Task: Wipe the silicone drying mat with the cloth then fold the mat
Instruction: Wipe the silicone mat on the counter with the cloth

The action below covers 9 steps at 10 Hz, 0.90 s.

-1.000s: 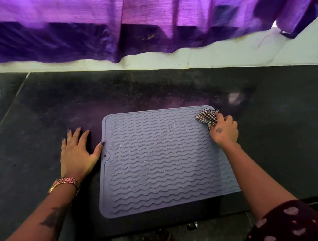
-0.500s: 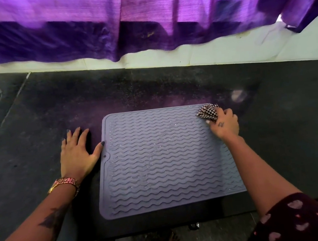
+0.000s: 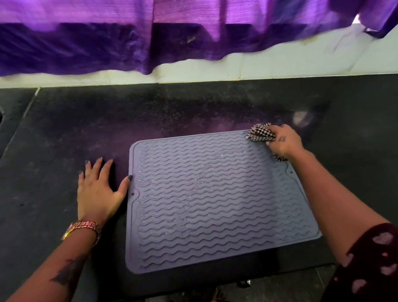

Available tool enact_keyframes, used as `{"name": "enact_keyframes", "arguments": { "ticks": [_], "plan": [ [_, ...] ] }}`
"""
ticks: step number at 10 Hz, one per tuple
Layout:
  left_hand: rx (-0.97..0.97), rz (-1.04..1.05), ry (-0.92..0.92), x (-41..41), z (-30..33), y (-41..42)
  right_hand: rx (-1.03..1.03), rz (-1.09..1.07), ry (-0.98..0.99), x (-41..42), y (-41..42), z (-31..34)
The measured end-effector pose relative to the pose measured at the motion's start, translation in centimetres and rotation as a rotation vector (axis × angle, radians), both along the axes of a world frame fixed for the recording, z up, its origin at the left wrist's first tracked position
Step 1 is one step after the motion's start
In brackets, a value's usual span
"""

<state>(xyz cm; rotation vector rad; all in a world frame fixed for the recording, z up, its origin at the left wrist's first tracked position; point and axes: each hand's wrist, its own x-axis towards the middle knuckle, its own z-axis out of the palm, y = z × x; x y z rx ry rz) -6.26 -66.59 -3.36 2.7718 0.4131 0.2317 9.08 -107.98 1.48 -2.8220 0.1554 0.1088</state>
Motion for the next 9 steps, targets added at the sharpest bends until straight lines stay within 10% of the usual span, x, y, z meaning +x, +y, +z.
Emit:
{"name": "enact_keyframes", "arguments": {
  "ticks": [9],
  "plan": [
    [0.013,0.001,0.021,0.2,-0.2,0.2,-0.182,0.030,-0.062,-2.9,5.7,-2.2]
  ]
}}
